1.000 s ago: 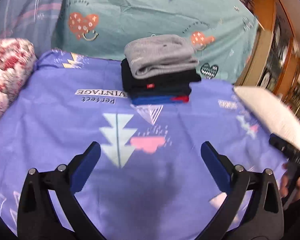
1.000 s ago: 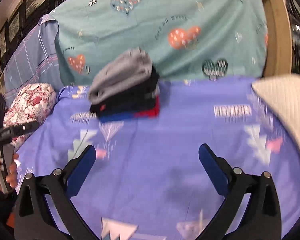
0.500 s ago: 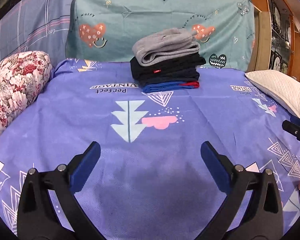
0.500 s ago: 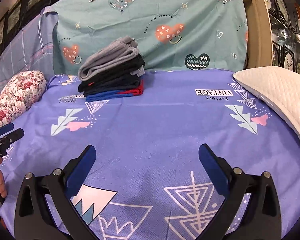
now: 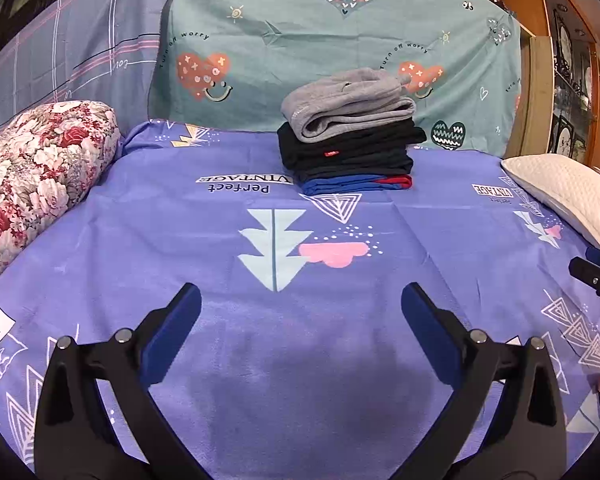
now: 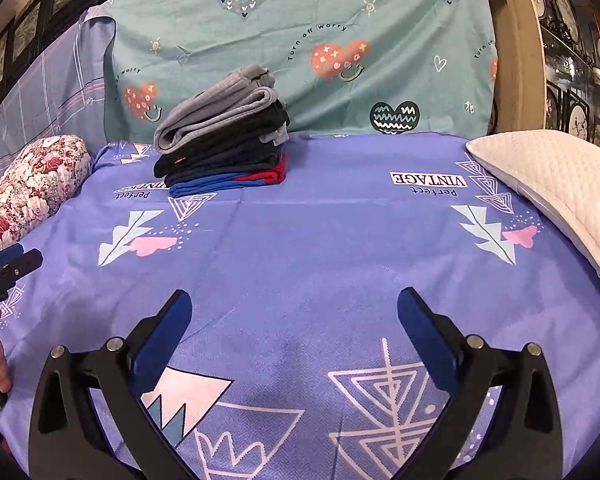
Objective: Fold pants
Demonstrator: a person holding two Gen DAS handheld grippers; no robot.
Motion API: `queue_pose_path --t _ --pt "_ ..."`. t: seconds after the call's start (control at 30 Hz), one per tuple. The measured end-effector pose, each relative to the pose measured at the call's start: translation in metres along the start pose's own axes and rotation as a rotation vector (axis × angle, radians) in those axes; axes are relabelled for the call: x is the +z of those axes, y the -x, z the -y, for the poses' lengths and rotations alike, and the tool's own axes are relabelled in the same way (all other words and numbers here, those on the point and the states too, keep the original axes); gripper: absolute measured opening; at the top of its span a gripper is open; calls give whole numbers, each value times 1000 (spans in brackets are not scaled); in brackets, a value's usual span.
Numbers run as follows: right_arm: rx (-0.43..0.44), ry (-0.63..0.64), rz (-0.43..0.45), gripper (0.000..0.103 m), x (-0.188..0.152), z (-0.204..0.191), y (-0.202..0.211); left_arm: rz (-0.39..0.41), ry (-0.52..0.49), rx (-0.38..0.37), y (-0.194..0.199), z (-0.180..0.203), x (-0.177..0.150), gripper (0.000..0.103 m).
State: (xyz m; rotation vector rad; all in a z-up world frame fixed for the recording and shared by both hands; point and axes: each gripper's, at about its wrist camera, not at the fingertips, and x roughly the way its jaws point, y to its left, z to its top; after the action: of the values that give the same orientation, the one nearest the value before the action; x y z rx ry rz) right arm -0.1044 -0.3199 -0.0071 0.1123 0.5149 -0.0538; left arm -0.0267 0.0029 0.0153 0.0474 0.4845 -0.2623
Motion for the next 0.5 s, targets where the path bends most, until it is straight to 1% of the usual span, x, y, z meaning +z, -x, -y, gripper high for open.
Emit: queue_pose_path --t 0.13,0.3,0.5 --pt "-1 10 9 102 -1 -1 2 11 -5 49 1 0 0 101" --pt "-9 25 30 102 -1 -4 7 8 -1 67 1 0 0 101" --pt "-12 39 47 102 -1 -6 10 36 5 98 7 -2 1 101"
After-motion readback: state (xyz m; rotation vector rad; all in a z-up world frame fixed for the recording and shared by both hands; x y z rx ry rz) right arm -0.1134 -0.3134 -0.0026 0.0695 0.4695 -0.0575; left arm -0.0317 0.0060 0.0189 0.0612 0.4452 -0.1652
